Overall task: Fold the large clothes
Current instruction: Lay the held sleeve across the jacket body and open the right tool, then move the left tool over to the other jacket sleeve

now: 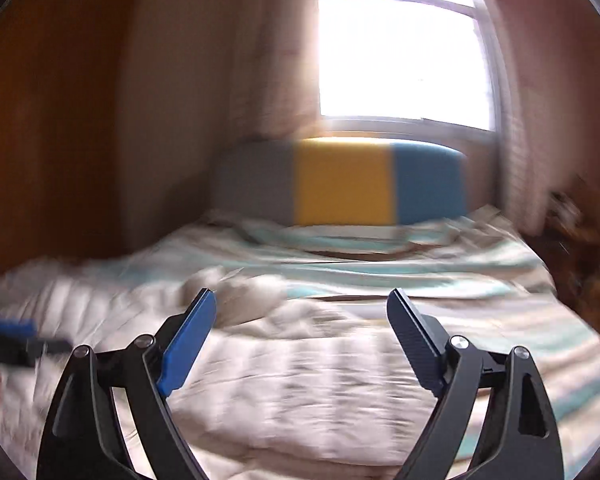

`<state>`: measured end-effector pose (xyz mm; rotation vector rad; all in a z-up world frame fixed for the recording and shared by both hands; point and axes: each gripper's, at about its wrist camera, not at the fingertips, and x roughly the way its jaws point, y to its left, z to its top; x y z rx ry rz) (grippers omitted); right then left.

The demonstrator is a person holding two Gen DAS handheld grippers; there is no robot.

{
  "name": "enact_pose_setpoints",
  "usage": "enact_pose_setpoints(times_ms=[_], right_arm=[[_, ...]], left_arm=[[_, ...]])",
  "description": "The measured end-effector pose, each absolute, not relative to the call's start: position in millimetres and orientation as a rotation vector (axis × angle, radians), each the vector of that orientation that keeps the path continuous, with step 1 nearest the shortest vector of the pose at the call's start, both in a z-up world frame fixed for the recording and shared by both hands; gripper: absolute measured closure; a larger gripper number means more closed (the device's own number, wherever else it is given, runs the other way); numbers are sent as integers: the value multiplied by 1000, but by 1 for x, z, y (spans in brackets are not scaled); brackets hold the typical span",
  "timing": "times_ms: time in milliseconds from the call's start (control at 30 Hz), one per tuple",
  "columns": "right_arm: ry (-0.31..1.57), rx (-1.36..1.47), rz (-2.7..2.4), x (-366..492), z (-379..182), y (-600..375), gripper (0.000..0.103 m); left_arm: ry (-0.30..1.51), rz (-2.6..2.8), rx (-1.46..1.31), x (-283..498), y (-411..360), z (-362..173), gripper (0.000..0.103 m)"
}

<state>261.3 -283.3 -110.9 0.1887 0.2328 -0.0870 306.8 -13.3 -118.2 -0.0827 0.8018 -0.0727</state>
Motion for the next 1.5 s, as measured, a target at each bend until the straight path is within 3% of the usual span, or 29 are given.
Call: enact_pose_setpoints(times_ms=[67,167,200,267,300,400,600,933,1067,1200,1333,1500], right_arm=[[277,321,-270,259,-115,-323,17],[397,495,-409,264,-130,-369,29],[433,529,-429,267,-137,-378,36],[479,563,-427,272,-144,-393,41],[506,557,-412,279,-148,-393,48],[553,479,-327,304,-152,-384,52],[670,332,-169,371,-183,-342,70],[844,258,-156,429,-239,-334,68],[840,293,-140,424,-234,-342,66],[739,388,-107,393,-187,-364,62],[739,232,-116,367,-149,-358,59],[852,119,-83,347,-180,-327,65]], left_arm=[[810,-104,-27,328,-40,-125,3],[821,-90,67,357,-63,-144,4],[831,-75,101,365,-66,-151,7],[885,-20,173,381,-67,-174,19],[908,-11,182,384,-62,-184,19],[873,-1,128,377,-37,-200,19],[881,21,97,377,-28,-203,11],[886,40,80,375,-35,-209,4],[890,38,69,377,-34,-211,3],[892,35,62,378,-32,-212,3],[893,35,62,378,-32,-211,3],[894,37,67,378,-32,-211,3]])
